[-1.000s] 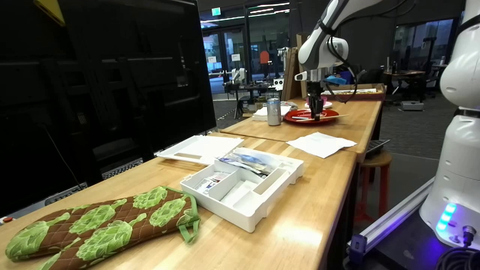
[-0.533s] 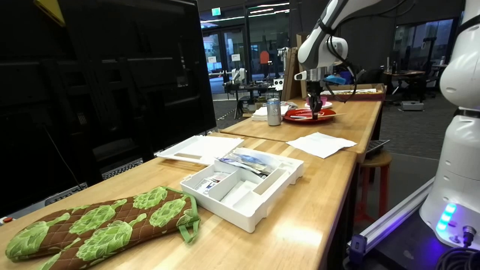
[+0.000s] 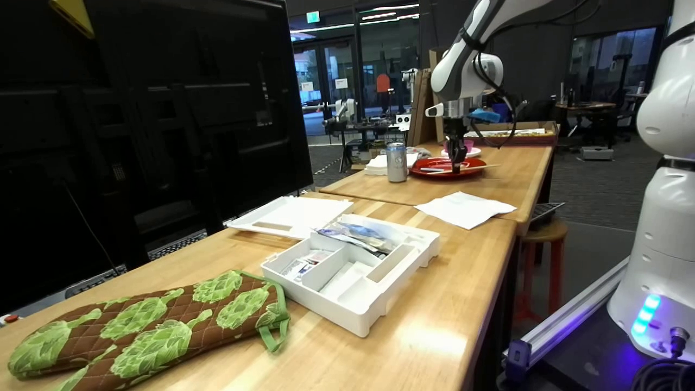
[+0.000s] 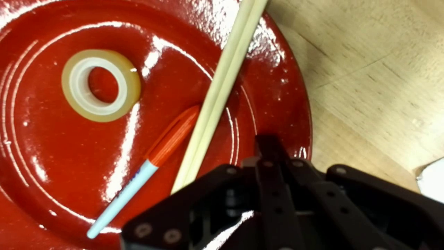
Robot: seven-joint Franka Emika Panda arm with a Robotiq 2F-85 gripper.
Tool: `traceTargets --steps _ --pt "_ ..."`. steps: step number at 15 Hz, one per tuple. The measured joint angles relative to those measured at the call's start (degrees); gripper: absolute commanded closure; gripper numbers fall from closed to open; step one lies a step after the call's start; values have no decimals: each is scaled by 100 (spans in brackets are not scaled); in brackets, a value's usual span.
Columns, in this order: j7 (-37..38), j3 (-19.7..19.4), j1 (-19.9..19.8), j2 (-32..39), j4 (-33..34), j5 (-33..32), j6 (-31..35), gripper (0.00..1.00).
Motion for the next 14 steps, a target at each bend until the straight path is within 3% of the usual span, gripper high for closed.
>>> traceTargets --steps 8,9,10,14 --pt "6 -1 -75 -663 -462 -560 250 100" --pt "6 -2 -93 -779 -507 -583 267 74" --pt "6 -6 -105 -871 -523 -588 267 74" --pt "28 -20 -121 -947 -453 -588 182 50"
